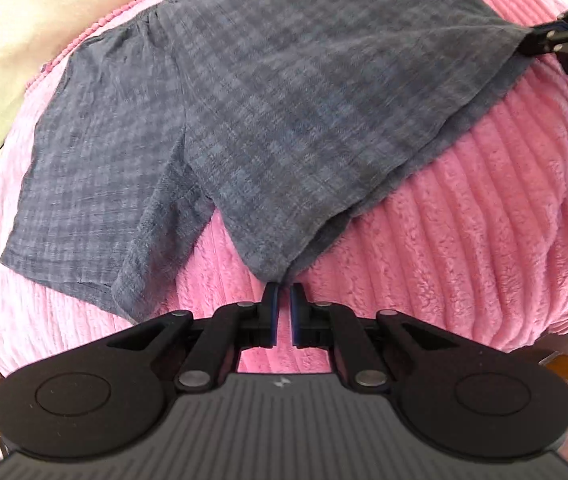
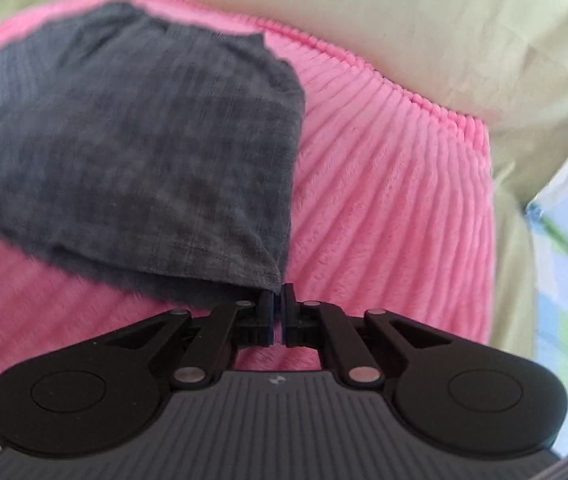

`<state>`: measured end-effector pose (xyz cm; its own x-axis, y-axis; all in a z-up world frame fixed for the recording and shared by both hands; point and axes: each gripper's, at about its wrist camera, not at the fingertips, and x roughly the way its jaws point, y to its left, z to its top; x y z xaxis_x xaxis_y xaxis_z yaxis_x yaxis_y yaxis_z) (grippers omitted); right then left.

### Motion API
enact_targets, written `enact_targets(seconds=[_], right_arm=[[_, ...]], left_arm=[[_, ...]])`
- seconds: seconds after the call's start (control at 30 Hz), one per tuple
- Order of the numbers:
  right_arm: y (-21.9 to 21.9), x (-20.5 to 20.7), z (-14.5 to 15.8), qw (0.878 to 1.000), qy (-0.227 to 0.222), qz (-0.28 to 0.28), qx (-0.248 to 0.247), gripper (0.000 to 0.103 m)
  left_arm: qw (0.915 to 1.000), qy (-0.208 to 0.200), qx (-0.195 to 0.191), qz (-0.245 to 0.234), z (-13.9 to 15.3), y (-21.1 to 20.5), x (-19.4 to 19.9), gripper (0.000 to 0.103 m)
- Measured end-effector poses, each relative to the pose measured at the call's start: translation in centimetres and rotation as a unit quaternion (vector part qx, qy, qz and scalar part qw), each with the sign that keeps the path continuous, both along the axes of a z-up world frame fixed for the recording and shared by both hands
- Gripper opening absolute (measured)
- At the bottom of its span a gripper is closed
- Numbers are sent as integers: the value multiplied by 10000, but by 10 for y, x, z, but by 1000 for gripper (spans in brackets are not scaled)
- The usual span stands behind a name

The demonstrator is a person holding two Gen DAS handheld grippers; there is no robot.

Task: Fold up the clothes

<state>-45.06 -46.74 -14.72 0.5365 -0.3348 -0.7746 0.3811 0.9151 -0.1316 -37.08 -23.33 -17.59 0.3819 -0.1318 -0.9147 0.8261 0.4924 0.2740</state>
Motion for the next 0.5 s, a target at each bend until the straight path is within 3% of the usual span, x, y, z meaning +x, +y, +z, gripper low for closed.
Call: enact_targets(seconds=[0.03, 0.1, 0.2, 0.23, 0.27, 0.3, 0.33, 0.37, 0.4, 0.5], right_arm=[[-1, -4, 2, 9997, -113, -140, 141, 36], [-3, -11, 1, 9987, -272, -247, 346, 35], [-3, -11, -7, 9976, -434, -286, 463, 35], [-4, -9, -10, 9973, -453, -300, 493, 34], [-5, -7, -13, 9973, -451, -297, 489, 33], [-6, -3, -13, 9976, -438, -241, 480, 22], [-6, -2, -11, 9978, -408, -189, 485, 8], [-6, 0, -9, 9980, -378, -139, 491, 3], [-6, 1, -6, 9981, -347, -88, 497, 2], [-3, -1, 12, 9993, -301, 72, 217, 1]], left_arm=[[10000, -62, -35, -50, 3, 1, -1, 11], [9997, -178, -92, -165, 6, 1, -2, 14], [9993, -187, -244, -190, 8, -3, 2, 26], [9993, -240, -230, -193, 5, -6, 4, 35], [9992, -295, -178, -193, 2, -9, 6, 35], [9992, -316, -137, -201, 0, -11, 7, 35], [9992, -317, -109, -212, -2, -12, 8, 33], [9992, -306, -99, -226, -4, -15, 8, 17], [9993, -247, -92, -267, -5, -18, 7, 7], [9992, -39, -133, -386, 1, -19, 3, 0]])
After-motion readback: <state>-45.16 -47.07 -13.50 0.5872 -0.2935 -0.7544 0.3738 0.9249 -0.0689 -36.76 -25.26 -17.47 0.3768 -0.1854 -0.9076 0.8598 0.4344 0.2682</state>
